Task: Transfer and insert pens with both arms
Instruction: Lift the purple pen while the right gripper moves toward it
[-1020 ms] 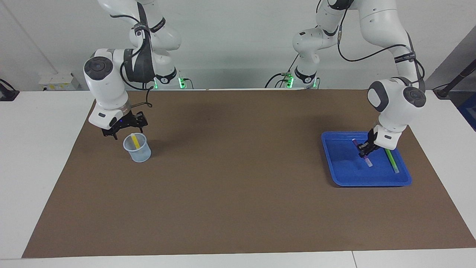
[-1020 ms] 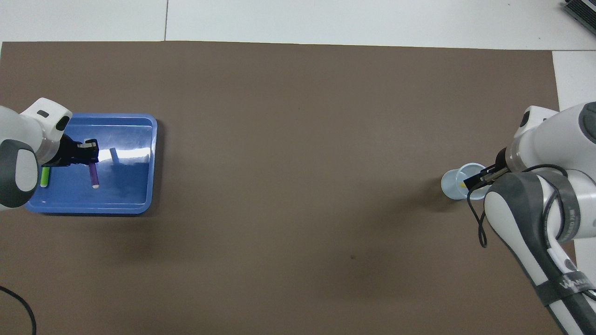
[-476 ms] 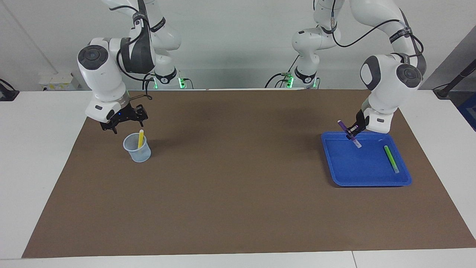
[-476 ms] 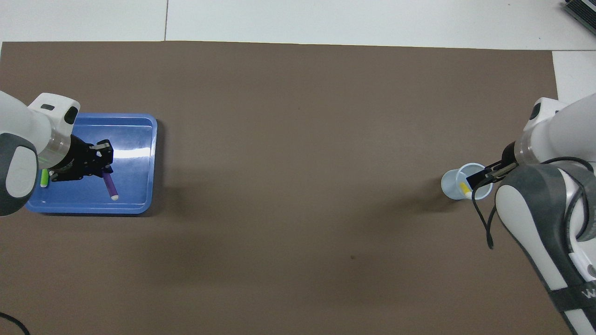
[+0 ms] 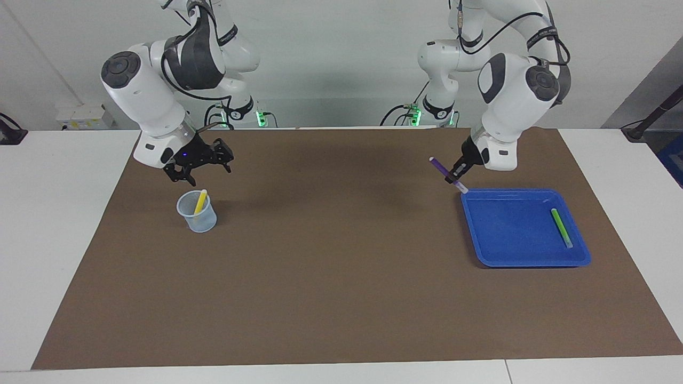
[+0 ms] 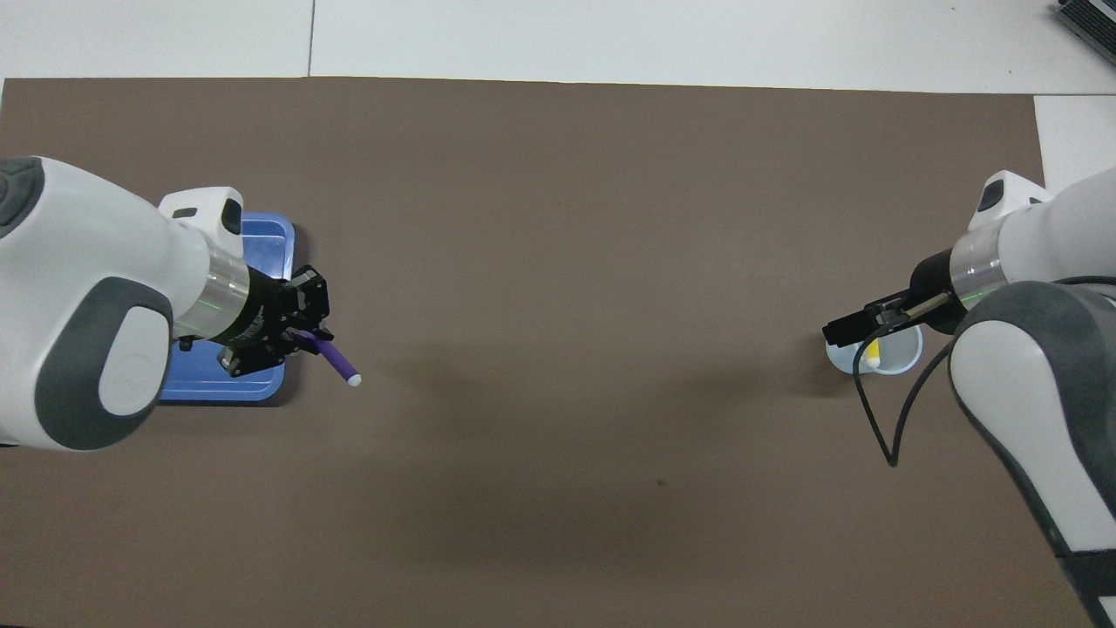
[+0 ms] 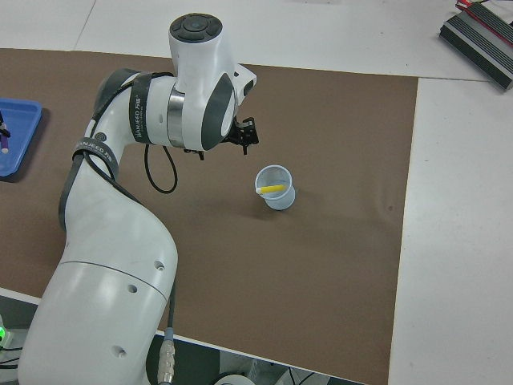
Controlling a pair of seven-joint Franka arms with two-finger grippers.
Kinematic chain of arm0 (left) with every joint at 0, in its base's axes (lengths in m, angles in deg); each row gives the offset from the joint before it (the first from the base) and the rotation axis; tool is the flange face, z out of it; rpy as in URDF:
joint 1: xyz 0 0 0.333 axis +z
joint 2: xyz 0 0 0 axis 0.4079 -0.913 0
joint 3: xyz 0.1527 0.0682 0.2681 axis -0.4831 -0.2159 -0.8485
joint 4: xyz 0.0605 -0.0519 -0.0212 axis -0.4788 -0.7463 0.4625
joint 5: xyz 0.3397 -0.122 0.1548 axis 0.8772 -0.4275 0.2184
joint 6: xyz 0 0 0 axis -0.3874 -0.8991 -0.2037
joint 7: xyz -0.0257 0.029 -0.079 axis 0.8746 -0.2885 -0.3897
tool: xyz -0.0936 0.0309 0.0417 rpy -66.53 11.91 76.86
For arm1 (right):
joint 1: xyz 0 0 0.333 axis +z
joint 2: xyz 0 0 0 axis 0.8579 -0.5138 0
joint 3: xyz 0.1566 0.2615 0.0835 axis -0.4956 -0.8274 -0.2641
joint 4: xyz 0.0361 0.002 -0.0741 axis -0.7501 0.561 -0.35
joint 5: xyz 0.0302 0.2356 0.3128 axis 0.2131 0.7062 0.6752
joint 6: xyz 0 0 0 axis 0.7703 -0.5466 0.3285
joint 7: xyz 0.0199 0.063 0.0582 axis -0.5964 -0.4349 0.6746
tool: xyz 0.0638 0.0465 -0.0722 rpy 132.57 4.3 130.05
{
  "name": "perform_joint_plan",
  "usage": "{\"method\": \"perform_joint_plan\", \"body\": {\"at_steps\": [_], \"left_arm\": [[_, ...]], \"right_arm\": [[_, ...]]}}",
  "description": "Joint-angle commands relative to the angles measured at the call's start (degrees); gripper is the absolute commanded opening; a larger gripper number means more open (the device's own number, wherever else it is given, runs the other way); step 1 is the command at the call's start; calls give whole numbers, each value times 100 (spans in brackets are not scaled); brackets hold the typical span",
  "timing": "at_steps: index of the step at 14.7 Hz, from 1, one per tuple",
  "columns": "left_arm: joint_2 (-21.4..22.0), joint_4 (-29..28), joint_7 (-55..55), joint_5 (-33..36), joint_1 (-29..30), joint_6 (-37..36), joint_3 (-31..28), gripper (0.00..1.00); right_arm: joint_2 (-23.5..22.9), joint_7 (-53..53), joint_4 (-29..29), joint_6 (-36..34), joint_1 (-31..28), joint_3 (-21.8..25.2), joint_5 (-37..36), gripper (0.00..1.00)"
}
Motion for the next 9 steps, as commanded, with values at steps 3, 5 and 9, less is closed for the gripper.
{"method": "perform_joint_plan", "body": {"at_steps": [3,5,9], "left_arm": [[226,-71,1660,-697,-973,382,-66,0],[226,-124,2389,-742,-1562,926,-66,0],[156,-142,3841,-759,-2039,1850,-57,0]], "right_arm": [[9,-92,-60,6,-42,-231,1072,100],[9,-92,-60,59,-33,-310,1486,100],[9,-66,-69,112,169,-328,2154,100]]}}
